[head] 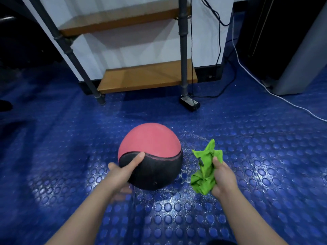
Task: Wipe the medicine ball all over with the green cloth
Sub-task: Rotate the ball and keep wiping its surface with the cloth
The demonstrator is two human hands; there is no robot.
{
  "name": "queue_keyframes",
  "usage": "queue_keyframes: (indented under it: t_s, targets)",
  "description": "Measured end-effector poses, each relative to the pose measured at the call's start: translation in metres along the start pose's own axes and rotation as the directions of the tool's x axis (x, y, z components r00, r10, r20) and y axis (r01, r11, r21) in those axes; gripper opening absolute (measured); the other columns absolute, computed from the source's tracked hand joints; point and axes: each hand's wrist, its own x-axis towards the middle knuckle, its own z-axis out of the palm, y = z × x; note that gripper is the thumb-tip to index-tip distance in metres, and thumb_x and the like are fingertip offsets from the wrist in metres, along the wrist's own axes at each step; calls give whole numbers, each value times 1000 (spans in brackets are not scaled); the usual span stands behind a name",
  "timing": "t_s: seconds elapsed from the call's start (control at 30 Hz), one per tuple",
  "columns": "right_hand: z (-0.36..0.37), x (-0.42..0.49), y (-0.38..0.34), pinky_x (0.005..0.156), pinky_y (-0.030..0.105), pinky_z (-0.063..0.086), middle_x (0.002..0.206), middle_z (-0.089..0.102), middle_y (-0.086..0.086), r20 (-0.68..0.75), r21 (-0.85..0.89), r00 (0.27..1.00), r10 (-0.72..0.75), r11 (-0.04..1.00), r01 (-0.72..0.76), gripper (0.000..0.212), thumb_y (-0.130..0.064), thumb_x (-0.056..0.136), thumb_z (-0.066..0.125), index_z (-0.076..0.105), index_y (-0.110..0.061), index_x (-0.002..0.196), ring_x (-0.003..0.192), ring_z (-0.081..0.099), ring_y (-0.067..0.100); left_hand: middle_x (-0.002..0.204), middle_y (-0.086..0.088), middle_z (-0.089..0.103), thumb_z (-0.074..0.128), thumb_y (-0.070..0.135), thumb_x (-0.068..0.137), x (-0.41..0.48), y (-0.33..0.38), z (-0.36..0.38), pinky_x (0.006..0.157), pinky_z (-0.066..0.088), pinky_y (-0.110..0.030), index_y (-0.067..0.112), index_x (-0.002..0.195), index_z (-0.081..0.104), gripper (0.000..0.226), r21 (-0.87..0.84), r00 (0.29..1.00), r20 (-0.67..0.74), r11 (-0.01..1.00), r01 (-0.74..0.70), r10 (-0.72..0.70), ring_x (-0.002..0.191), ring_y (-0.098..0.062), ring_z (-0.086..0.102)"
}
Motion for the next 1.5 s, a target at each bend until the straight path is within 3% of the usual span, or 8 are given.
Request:
queue_keyframes:
  t_s: [0.1,0.23,0.33,0.47,0.73,1.03,1.27,1.5]
  targets:
    - [8,2,4,63,40,51,89,66,15,45,-78,998,49,996,-45,19,-21,103,42,57,-10,99,73,62,28,152,-5,39,45,103,41,-8,10,-24,92,45,-45,19,151,22,140,329,996,93,944,-35,5,127,-30,50]
    - [19,3,15,63,43,53,86,69,16,140,-230,986,91,972,-57,22,-22,101,45,61,-7,105,73,65,29,164,-1,20,45,98,54,6,43,-24,118,21,-45,28,157,11,130,154,946,-34,937,-313,321,148,-24,25]
    - [23,1,22,73,55,56,88,69,21,145,-304,987,70,953,-23,24,-21,101,46,62,-3,102,77,66,32,162,-1,25,57,95,45,36,55,-16,112,30,-53,40,155,10,132,20,965,-80,968,-251,251,143,-30,34]
    - [19,4,28,70,55,57,91,67,24,96,-343,983,157,932,-115,29,-25,102,43,59,-2,108,76,66,33,127,-6,64,73,92,28,50,45,-14,87,47,-69,39,131,53,118,-77,975,220,996,53,-35,107,-38,65]
    - [16,9,35,90,58,50,100,68,14,-65,-289,983,170,940,-182,29,-33,101,38,57,-15,113,92,65,31,118,10,64,83,73,43,35,33,21,81,57,-41,35,127,55,97,-216,956,80,941,-259,281,99,-17,67]
    - [-11,11,-17,87,41,49,94,68,4,-45,-415,974,-222,891,184,26,-26,101,39,64,-19,97,88,61,23,129,9,57,82,64,48,42,14,66,79,57,-39,44,125,50,85,-432,884,200,847,-308,423,111,-17,63]
    - [8,-16,-13,73,34,46,83,68,-2,154,-498,933,-325,790,358,21,-21,100,47,67,-21,94,76,58,14,129,22,60,87,71,34,32,-9,32,101,49,-48,40,143,39,123,-415,839,278,846,-335,468,117,-9,61]
    - [17,-29,-13,69,30,46,79,69,-6,241,-521,906,-347,742,423,23,-18,99,48,68,-24,90,71,59,11,155,6,33,83,82,22,29,-9,46,109,42,-50,42,155,3,160,-392,908,74,849,-353,412,133,-21,47]
